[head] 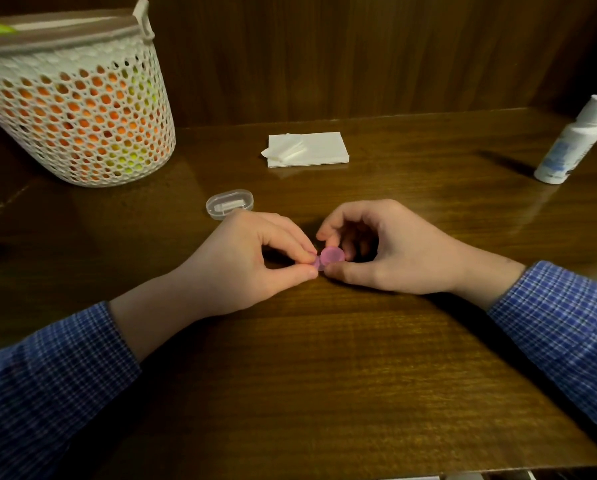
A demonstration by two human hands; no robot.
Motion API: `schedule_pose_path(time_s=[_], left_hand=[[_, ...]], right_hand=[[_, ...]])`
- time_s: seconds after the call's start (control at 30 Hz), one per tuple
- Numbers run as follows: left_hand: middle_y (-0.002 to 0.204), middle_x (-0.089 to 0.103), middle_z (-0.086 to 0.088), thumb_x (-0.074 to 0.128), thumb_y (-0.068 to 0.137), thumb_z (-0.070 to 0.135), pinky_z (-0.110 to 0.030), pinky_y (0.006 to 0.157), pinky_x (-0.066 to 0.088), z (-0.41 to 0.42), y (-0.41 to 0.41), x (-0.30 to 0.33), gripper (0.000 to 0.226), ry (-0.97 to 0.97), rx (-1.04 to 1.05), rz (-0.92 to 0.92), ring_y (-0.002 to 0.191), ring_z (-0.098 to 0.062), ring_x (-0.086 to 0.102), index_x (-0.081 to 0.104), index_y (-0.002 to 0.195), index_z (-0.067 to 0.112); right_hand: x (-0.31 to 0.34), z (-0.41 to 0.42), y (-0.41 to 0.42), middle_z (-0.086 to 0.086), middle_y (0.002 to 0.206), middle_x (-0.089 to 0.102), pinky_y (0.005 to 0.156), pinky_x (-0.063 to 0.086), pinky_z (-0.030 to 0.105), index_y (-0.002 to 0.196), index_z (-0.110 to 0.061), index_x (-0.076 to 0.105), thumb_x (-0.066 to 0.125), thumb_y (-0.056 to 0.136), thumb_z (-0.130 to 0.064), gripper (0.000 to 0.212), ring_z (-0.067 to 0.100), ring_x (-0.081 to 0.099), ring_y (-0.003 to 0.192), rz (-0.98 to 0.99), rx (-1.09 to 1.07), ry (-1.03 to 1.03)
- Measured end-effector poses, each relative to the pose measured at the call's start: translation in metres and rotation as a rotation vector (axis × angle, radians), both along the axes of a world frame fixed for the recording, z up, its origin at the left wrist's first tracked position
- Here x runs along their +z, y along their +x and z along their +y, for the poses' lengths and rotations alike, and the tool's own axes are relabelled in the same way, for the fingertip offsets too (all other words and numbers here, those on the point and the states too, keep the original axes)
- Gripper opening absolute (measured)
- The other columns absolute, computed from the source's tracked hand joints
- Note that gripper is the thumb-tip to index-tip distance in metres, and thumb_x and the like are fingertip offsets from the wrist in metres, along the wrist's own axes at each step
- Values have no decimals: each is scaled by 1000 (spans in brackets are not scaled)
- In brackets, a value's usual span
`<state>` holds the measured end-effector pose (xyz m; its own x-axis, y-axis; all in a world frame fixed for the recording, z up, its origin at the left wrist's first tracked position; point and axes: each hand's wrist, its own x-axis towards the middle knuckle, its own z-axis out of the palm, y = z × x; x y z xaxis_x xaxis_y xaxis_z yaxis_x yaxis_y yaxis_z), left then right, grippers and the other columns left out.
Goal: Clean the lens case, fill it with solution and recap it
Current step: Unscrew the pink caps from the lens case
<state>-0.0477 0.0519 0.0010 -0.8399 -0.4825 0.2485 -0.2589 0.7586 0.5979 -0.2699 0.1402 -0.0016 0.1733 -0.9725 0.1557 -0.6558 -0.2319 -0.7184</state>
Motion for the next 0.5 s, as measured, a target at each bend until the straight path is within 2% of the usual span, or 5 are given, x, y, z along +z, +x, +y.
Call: schedule_pose_path(time_s=[0.27,0.4,0.5], left_hand=[[102,76,15,81,84,23,-16,90,54,0,0,1,16,-2,-5,16,101,1,69,83,99,22],[103,76,15,82,84,23,-18,90,55,0,0,0,16,3,0,12,102,1,69,83,99,22],[103,76,15,82,84,23,-18,90,55,-1,0,0,16,5,1,10,102,1,69,83,100,22]], right_hand=[[-3,2,-1,-6,101,72,74,61,44,122,-21,66,80,87,-12,39,15,68,83,-45,56,-24],[-1,1,-4,-2,101,73,78,62,42,123,-18,65,77,90,-8,36,18,70,83,-96,73,-24],[1,1,-9,3,100,74,83,61,36,122,-11,65,74,91,-2,33,18,70,83,-204,61,-31]])
